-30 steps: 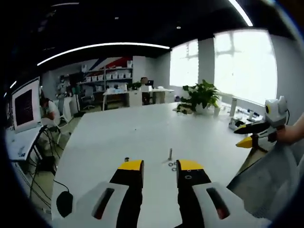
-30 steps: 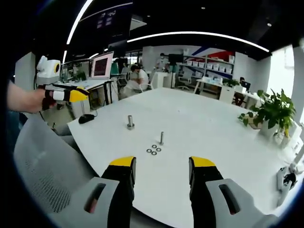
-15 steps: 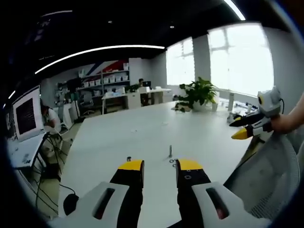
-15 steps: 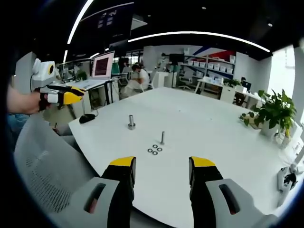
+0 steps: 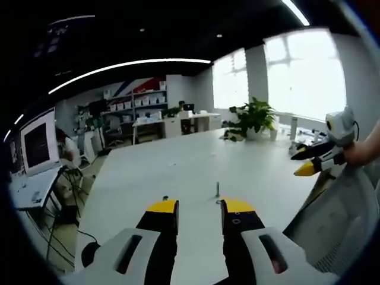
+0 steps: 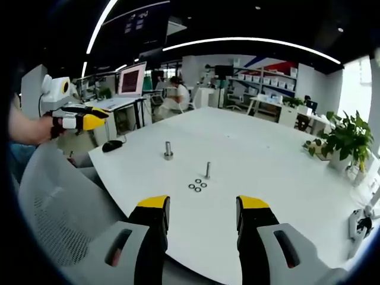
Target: Place the washer onto the threaded stud by aligning its center hole with the stud, sliding it down to the base, and recovering from edge contact or off-axis alignment until the washer reaches the visible bottom stop.
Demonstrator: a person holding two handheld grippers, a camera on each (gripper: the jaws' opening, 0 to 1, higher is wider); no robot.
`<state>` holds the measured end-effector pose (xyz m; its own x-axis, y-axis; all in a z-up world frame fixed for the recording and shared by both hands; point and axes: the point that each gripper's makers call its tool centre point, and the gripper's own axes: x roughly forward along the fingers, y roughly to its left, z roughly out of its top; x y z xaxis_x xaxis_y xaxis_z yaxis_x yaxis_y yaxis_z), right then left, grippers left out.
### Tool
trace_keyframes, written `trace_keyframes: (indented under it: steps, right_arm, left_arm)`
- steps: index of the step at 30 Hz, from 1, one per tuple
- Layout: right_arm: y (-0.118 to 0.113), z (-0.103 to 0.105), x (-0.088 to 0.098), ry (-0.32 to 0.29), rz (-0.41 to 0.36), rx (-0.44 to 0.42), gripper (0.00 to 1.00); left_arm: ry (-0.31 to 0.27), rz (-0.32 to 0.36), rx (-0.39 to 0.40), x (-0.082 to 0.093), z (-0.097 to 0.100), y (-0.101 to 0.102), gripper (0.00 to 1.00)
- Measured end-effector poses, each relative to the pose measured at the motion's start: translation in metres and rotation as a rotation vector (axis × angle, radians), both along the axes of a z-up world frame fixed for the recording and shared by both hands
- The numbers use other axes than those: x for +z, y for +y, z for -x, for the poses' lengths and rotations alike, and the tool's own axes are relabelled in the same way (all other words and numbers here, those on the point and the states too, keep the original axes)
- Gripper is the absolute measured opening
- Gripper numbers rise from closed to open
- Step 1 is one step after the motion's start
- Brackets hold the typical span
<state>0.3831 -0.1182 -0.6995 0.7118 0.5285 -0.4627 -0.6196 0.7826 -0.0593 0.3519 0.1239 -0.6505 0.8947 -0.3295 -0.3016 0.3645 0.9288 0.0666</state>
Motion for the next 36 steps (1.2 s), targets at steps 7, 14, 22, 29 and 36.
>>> trace_keyframes:
  steps: [7, 14, 22, 29, 36]
  right_arm:
    - [0.004, 0.003, -0.004, 0.024, 0.002, 0.021, 0.48]
    - [0.009, 0.007, -0.012, 0.066, 0.008, 0.05, 0.5]
    - [0.006, 0.001, 0.001, 0.047, -0.046, 0.02, 0.49]
    - [0.004, 0.0, -0.007, 0.112, -0.051, 0.008, 0.51]
    - [0.002, -0.012, -0.002, 0.12, -0.064, -0.013, 0.51]
  left_arm:
    - [0.003, 0.01, -0.041, -0.002, 0.001, -0.005, 0.28]
    - [-0.009, 0.019, -0.031, 0.0, 0.001, -0.002, 0.29]
    - [-0.025, 0.034, -0.009, 0.003, 0.0, 0.003, 0.31]
    - [-0.023, 0.033, -0.001, 0.003, -0.001, 0.006, 0.32]
    - [-0.042, 0.041, 0.012, 0.007, 0.0, 0.009, 0.32]
